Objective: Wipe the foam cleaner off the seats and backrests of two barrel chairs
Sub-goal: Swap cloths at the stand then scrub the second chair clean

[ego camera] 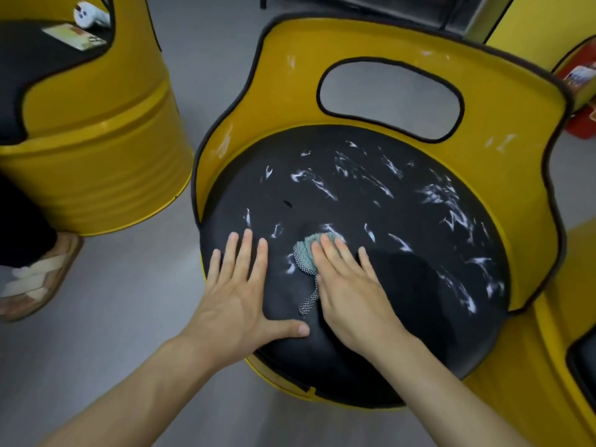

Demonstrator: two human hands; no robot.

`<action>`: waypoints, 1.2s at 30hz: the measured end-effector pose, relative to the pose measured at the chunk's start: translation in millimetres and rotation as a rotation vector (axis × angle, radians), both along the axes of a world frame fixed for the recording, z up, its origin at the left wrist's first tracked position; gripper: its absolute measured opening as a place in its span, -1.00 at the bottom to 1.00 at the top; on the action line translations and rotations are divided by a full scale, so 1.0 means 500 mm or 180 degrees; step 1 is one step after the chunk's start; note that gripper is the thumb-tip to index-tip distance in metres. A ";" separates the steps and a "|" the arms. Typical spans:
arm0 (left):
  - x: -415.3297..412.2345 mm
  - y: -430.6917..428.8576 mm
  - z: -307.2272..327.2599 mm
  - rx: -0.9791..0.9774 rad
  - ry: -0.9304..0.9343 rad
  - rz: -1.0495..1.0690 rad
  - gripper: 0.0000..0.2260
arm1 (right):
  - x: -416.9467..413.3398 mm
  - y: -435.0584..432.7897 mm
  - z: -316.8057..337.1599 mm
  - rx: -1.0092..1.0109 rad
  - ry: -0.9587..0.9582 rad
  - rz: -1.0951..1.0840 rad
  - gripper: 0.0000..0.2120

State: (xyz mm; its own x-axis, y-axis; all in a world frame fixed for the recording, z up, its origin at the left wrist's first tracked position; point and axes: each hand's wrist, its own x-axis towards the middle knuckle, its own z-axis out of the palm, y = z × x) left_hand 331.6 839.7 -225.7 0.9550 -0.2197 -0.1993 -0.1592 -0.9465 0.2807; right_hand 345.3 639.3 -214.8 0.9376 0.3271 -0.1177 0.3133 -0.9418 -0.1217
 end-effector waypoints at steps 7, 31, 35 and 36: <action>-0.001 0.000 0.000 -0.0058 0.0075 0.0045 0.30 | -0.096 -0.040 -0.020 -0.0253 -0.0274 0.0035 -0.41; -0.002 0.003 -0.003 -0.0072 0.0022 0.0050 0.28 | -0.090 0.006 -0.026 -0.0220 -0.0219 -0.0029 -0.38; 0.000 0.005 -0.004 -0.0114 0.0012 0.0040 0.29 | 0.012 0.046 -0.005 -0.0226 -0.0046 0.0097 -0.31; 0.000 0.004 -0.005 -0.0145 -0.0001 0.0051 0.28 | 0.031 0.057 -0.001 -0.0191 -0.0022 0.0058 -0.34</action>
